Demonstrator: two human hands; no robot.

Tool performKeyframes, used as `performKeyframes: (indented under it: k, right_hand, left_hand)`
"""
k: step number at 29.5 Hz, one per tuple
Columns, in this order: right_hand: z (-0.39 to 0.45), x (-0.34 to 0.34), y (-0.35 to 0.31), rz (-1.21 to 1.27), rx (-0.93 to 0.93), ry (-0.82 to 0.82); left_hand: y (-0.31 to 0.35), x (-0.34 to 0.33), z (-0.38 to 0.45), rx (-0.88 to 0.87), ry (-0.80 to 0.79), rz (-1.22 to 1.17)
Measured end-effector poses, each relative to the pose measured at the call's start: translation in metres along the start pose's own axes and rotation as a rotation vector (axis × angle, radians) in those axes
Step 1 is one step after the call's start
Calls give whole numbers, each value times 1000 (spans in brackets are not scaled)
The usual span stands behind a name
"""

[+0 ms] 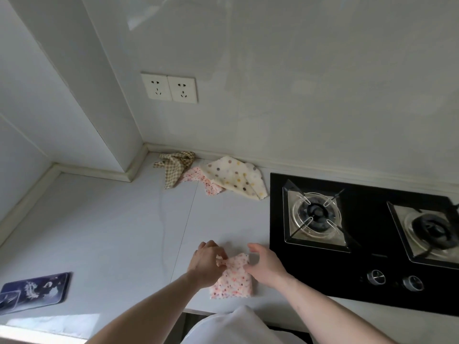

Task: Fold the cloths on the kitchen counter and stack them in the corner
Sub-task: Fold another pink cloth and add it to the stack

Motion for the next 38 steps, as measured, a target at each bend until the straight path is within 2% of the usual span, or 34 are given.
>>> performKeyframes:
  k: [3,8,14,25,33,38]
  right_hand:
    - [3,-3,-8,-44,18,19]
    - [-1,-2,-9,-53,78,109]
    - [-9,-12,-1,-102,184,152]
    - [-25,-35,14,-292,243,103]
    - [-34,-23,6,-134,296,282]
    - [-32,-26,13,-211,302,237]
  left_hand:
    - [4,2,-7,-22,19,-22]
    - [4,5,-21,41,99,-57]
    - [2,-3,-32,37,113,-94]
    - [-6,-27,-56,-36,67,-28]
    - [5,-10,-48,-70,122,-102]
    - [3,-21,-44,-30,72,-34]
Point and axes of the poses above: each hand's wrist, its own z-axis towards the middle knuckle, its own x-axis out of the back of the hand, y = z × x, the point moved 4 cm from there along z, towards the middle knuckle, and after that the axes turned 12 degrees about -y, right-handed, at the moved point
